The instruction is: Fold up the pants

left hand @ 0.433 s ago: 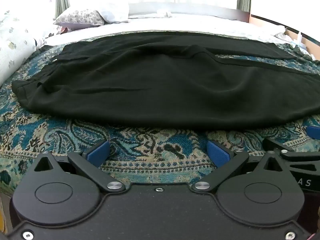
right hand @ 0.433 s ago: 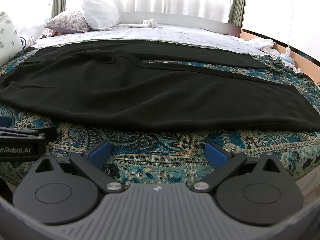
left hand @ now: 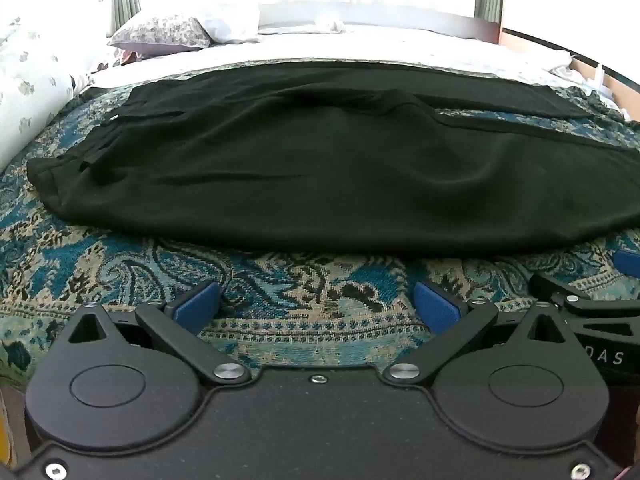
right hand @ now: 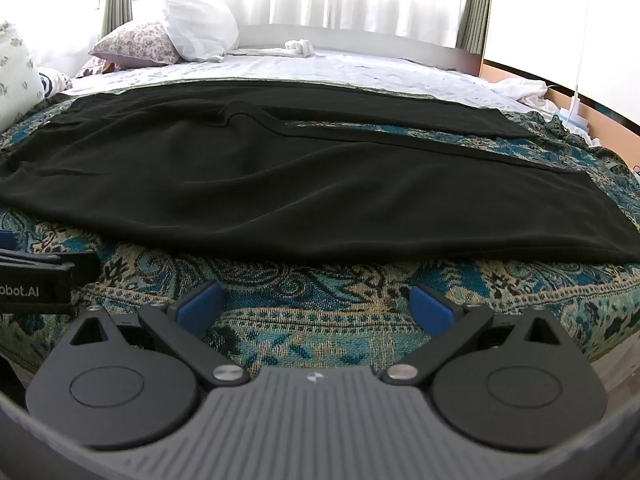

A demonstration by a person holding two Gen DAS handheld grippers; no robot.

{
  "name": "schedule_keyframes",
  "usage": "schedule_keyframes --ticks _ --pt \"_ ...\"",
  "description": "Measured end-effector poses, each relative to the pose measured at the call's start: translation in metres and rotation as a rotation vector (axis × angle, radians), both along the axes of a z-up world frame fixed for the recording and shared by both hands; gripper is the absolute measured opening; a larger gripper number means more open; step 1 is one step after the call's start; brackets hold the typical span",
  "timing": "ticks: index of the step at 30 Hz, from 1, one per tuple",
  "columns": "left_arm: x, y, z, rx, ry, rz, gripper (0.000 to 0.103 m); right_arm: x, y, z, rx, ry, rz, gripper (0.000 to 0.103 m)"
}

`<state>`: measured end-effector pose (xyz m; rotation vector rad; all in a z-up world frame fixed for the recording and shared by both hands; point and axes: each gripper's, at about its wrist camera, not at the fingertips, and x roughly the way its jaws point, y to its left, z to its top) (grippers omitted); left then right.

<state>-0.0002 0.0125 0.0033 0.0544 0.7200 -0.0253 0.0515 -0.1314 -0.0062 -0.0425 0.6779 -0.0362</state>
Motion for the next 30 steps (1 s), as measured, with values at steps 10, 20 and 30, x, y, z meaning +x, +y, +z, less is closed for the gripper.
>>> schedule_keyframes --ticks 10,20,30 --pt "0.0011 0.0005 0.0023 -0.006 0.007 0.004 0.103 -0.0013 0.0032 -0.0029 -0.003 -0.001 0.000 0.103" --pt "0.0010 0.0005 0.0023 -0.006 0.007 0.004 0.103 -0.0027 0.0062 -0.0051 -0.003 -0.002 0.000 0.103" --pt "0.0014 0.0011 0.0028 -0.006 0.007 0.004 0.103 -0.0028 0.0063 -0.0050 -0.004 -0.002 0.000 0.103"
